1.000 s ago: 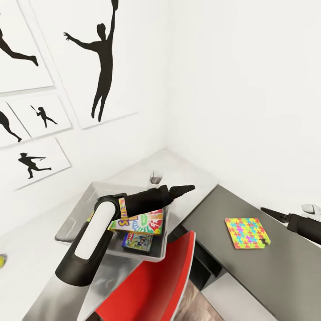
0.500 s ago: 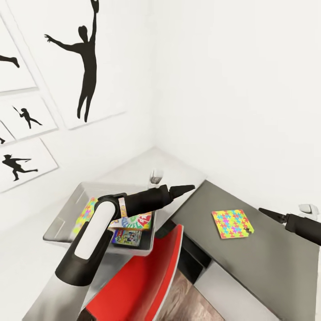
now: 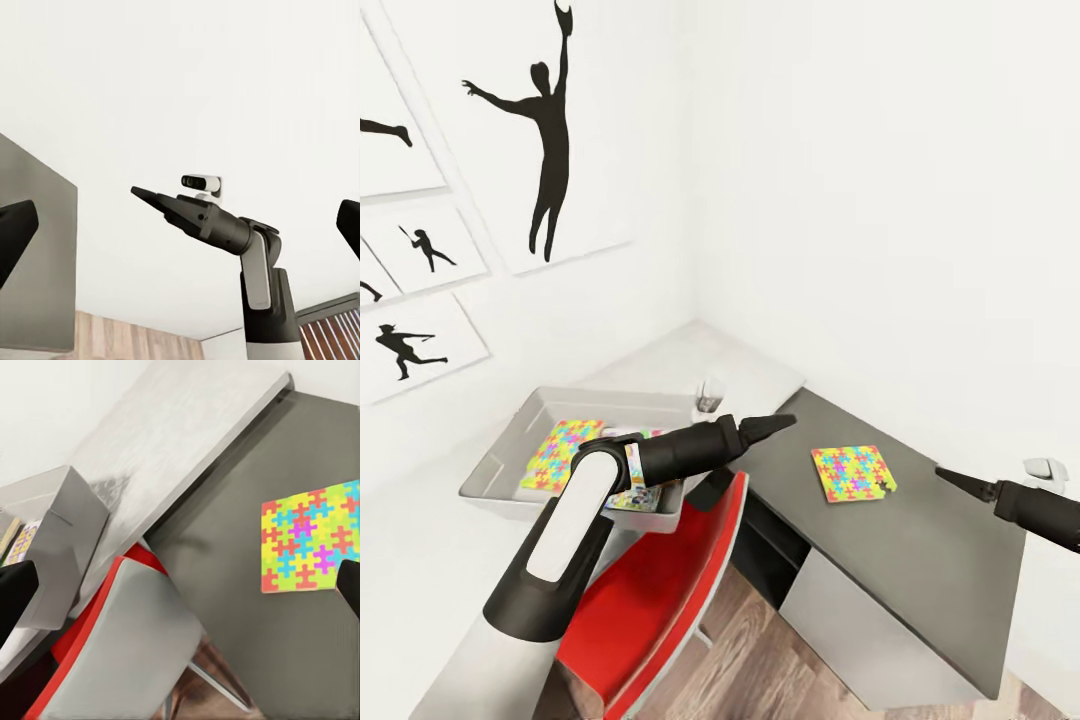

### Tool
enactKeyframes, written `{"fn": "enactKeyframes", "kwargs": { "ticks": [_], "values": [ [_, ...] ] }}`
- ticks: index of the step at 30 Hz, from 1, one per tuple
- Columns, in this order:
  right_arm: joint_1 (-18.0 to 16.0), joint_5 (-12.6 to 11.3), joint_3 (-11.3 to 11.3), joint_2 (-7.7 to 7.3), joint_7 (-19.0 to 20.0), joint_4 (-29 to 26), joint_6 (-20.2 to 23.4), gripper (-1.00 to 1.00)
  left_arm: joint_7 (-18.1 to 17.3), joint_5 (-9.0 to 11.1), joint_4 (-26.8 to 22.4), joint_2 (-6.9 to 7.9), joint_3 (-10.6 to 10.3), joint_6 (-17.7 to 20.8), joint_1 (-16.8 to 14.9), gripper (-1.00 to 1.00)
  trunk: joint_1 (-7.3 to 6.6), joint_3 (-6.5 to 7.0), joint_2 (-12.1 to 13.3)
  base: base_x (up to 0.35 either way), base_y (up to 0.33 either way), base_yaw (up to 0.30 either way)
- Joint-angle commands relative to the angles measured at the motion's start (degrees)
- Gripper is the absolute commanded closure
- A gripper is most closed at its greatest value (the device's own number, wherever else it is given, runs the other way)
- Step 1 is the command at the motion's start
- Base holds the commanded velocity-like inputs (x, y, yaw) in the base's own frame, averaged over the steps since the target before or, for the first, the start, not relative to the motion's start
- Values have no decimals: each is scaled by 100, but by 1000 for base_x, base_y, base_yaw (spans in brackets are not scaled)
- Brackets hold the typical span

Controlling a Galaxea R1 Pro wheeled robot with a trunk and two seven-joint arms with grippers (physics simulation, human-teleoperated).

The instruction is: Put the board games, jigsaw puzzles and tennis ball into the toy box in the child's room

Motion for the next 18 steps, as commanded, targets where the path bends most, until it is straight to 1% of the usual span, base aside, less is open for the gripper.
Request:
{"fn": "enactKeyframes", "kwargs": {
  "ticks": [1,5,6,9,18],
  "values": [
    [-3,-23,31,8,-3,2,41,-100,-14,-14,-1,-2,6,21,-4,-100,2,-8,-11,-72,-39,-1],
    [2,-15,231,36,-16,1,41,-100,-14,-14,-1,9,10,21,-1,-100,2,13,-11,-43,-23,0],
    [2,-15,231,36,-16,1,41,-100,-14,-14,-1,9,10,21,-1,-100,2,19,-11,-30,-16,0],
    [3,-7,333,45,-20,0,41,-100,-13,-14,0,20,15,21,0,-100,2,42,-11,-19,-10,0],
    [4,5,422,52,-25,0,41,-100,-1,-19,6,44,32,21,4,-100,2,122,-11,-7,-4,0]
  ]
}}
